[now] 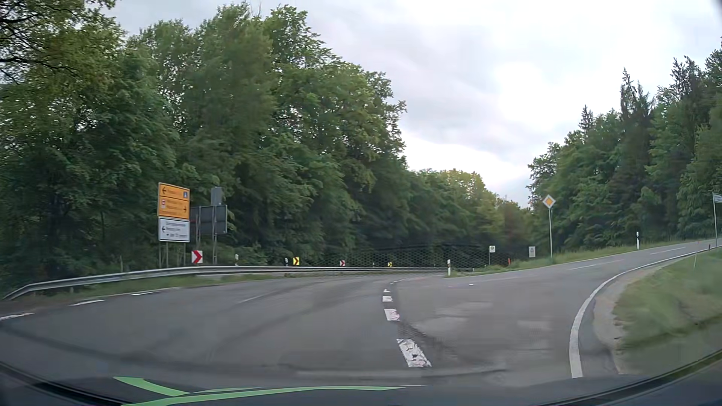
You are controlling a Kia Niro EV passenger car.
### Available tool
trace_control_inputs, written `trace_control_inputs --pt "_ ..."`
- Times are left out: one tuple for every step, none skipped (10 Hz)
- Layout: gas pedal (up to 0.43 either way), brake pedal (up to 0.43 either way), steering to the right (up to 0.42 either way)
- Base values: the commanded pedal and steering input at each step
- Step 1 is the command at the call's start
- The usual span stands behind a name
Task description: Follow the waypoints while adhering to traffic rules and regulations
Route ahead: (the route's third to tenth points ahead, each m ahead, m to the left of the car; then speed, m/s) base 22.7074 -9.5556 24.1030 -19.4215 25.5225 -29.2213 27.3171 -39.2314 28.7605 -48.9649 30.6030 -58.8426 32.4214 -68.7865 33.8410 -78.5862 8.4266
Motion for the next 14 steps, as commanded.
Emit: trace_control_inputs --pt "0.0 0.0 0.191" --pt "0.028 0.0 0.2" --pt "0.047 0.0 0.212" --pt "0.079 0.0 0.214" --pt "0.13 0.0 0.215" --pt "0.15 0.0 0.215" --pt "0.15 0.0 0.215" --pt "0.157 0.0 0.216" --pt "0.22 0.0 0.221" --pt "0.22 0.0 0.23" --pt "0.22 0.0 0.235" --pt "0.22 0.0 0.235" --pt "0.22 0.0 0.237" --pt "0.22 0.0 0.237"
